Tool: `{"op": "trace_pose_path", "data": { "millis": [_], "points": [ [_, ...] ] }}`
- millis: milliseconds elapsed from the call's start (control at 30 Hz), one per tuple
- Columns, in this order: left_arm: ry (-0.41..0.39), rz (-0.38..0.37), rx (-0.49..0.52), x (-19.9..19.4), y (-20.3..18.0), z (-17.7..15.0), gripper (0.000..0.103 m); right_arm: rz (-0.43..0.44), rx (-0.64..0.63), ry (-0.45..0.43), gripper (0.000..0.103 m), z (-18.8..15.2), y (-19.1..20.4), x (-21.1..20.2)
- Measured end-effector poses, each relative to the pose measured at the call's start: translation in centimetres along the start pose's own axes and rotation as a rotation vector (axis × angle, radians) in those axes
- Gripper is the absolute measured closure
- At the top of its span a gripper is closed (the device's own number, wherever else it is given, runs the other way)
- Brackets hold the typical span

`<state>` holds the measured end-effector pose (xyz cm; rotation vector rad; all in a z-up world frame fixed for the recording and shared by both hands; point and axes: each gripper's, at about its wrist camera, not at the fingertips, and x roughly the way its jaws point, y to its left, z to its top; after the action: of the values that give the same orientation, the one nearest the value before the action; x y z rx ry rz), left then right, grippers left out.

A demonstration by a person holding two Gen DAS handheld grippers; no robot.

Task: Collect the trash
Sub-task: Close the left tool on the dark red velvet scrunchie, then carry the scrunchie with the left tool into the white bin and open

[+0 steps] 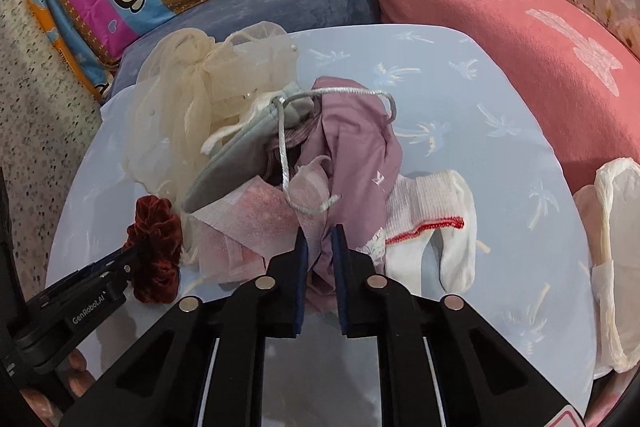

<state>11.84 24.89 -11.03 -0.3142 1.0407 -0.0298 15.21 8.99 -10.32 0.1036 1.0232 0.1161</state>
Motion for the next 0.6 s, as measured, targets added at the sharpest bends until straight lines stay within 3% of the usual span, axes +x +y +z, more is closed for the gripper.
{"op": "trace_pose_path", "data": {
  "millis": [167, 600],
  "points": [
    [-0.001, -0.007, -0.003, -0.7, -0.2, -0.6, 0.087, 0.025, -0.003, -0.006, 0.099, -1.1, -0.3, -1.4],
    [-0.037, -0.037, 0.027, -3.7, -2.4, -2.1, 0.089, 0.045, 0.002, -0.067, 0.099, -1.7, -1.0, -5.4]
  ]
}}
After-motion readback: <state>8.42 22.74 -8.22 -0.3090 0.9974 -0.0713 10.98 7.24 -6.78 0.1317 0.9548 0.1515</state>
